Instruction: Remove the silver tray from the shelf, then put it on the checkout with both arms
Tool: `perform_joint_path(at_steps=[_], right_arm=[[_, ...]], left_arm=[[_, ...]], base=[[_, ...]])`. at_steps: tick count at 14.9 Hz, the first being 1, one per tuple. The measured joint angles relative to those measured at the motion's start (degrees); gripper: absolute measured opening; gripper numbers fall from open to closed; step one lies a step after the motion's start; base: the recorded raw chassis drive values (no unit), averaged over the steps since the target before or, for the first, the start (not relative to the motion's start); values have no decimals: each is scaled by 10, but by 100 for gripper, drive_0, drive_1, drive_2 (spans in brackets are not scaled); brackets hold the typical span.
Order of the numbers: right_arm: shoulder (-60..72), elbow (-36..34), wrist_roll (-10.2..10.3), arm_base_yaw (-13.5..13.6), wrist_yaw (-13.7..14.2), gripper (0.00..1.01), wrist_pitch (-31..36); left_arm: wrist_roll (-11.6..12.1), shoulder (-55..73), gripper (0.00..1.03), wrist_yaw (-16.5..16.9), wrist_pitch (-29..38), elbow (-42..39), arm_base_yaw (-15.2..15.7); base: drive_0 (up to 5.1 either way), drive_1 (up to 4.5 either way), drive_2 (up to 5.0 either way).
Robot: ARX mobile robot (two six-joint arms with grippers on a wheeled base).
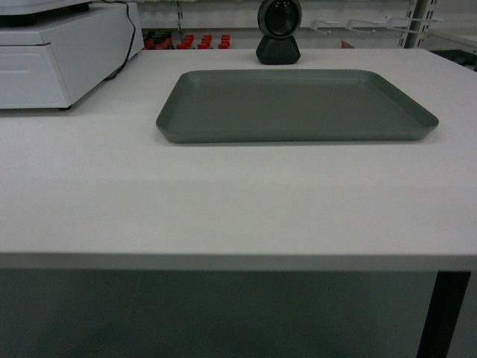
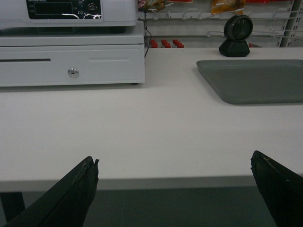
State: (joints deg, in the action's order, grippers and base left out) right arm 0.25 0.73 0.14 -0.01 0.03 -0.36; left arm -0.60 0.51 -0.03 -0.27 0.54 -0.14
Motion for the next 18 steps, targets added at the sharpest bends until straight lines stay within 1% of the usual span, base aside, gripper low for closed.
perform_joint_path(at_steps=[18], right_arm=[[0,0,0,0,0,98,1]], left_arm=[[0,0,98,0,1,0,0]], base=[[-7,-419,405]])
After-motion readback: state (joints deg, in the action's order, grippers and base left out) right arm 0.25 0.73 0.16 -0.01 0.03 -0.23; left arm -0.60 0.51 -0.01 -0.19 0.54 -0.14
